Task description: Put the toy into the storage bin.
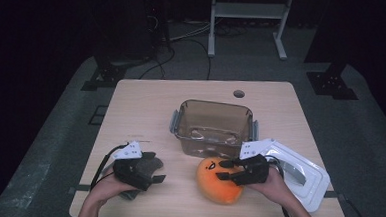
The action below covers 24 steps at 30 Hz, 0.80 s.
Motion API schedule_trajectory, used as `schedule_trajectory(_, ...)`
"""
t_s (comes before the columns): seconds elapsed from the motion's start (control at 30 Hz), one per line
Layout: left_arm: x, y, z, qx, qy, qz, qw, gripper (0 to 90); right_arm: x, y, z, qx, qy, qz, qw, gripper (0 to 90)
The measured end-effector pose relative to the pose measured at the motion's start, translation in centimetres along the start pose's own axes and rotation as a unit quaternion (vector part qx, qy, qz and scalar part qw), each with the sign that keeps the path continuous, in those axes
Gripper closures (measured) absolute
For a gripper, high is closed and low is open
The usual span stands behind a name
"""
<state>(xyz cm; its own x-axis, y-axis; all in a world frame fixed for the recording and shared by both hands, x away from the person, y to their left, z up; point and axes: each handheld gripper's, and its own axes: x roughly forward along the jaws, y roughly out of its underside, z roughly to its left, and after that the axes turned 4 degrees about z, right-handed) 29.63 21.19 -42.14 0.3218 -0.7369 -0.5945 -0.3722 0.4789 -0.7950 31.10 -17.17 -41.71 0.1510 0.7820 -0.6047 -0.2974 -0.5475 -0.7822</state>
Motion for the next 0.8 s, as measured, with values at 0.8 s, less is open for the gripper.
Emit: schedule_trajectory(0.8, 0.05, 0.05, -0.02, -0.002, 0.000, 0.003, 1.0000, 8.4, 0.88, 0.66, 0.34, 0.016, -0.005, 0.005, 0.9998, 51.7)
